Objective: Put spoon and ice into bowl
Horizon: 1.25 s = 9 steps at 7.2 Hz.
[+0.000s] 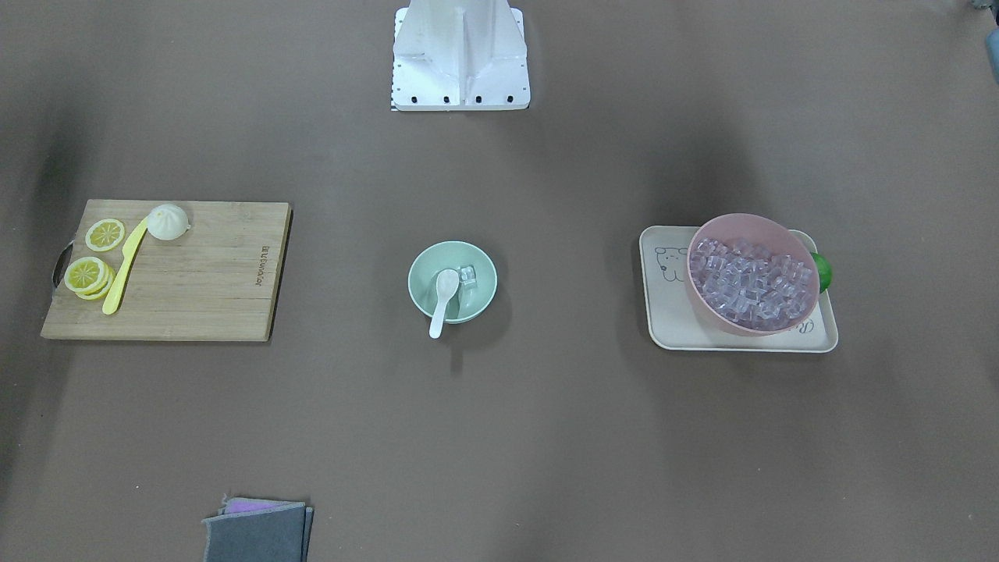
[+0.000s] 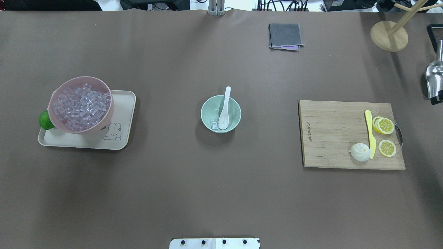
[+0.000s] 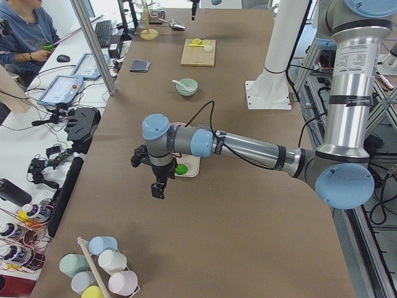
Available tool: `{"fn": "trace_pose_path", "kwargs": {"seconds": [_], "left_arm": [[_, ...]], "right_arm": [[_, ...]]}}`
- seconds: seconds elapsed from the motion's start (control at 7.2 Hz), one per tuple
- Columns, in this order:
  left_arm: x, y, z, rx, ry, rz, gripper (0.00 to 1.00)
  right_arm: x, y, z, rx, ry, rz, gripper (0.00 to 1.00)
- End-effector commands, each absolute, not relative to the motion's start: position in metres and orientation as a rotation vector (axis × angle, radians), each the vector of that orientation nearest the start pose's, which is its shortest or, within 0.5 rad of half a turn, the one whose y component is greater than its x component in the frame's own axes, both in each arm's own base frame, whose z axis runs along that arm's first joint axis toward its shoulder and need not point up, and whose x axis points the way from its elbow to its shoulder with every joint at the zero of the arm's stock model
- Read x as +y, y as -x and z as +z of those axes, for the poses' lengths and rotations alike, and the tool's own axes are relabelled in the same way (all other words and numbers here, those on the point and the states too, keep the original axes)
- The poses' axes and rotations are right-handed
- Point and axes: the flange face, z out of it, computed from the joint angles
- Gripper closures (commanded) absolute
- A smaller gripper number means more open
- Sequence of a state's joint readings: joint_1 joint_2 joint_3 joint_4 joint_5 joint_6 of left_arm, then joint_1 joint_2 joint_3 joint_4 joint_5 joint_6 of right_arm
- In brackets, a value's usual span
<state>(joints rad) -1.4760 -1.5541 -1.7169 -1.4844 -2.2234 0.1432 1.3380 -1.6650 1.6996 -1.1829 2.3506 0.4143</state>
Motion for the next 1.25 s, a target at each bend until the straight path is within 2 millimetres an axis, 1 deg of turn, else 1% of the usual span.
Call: {"fn": "trace_pose_path", "kwargs": {"seconds": [0.0, 0.14, 0.28, 0.42, 0.56, 0.69, 0.83, 1.11], "left_arm": [[-0.489, 0.031, 0.616, 0.687, -0.051, 0.220, 0.02], [-0.488, 0.026, 0.610, 0.776, -0.038, 0.183, 0.02], [-0.488, 0.025, 0.607, 0.791, -0.025, 0.141, 0.02], [-0.487, 0.025, 0.607, 0.789, -0.025, 0.137, 0.02], [-0.487, 0.029, 0.607, 0.789, -0.028, 0.128, 0.02], [-0.486, 0.039, 0.606, 0.789, -0.037, 0.110, 0.02], [-0.486, 0.044, 0.606, 0.788, -0.041, 0.100, 0.02], [-0.485, 0.044, 0.609, 0.789, -0.033, 0.095, 0.02]], "right_arm": [[-0.476, 0.036, 0.618, -0.861, -0.127, -0.021, 0.00], [-0.476, 0.030, 0.616, -0.875, -0.131, -0.014, 0.00], [-0.475, 0.025, 0.613, -0.889, -0.135, -0.007, 0.00], [-0.476, 0.024, 0.609, -0.899, -0.140, -0.008, 0.00], [-0.477, 0.028, 0.607, -0.900, -0.140, -0.017, 0.00], [-0.476, 0.020, 0.607, -0.900, -0.147, -0.002, 0.00], [-0.476, 0.018, 0.607, -0.900, -0.149, 0.002, 0.00], [-0.476, 0.016, 0.608, -0.899, -0.154, -0.003, 0.00]]}}
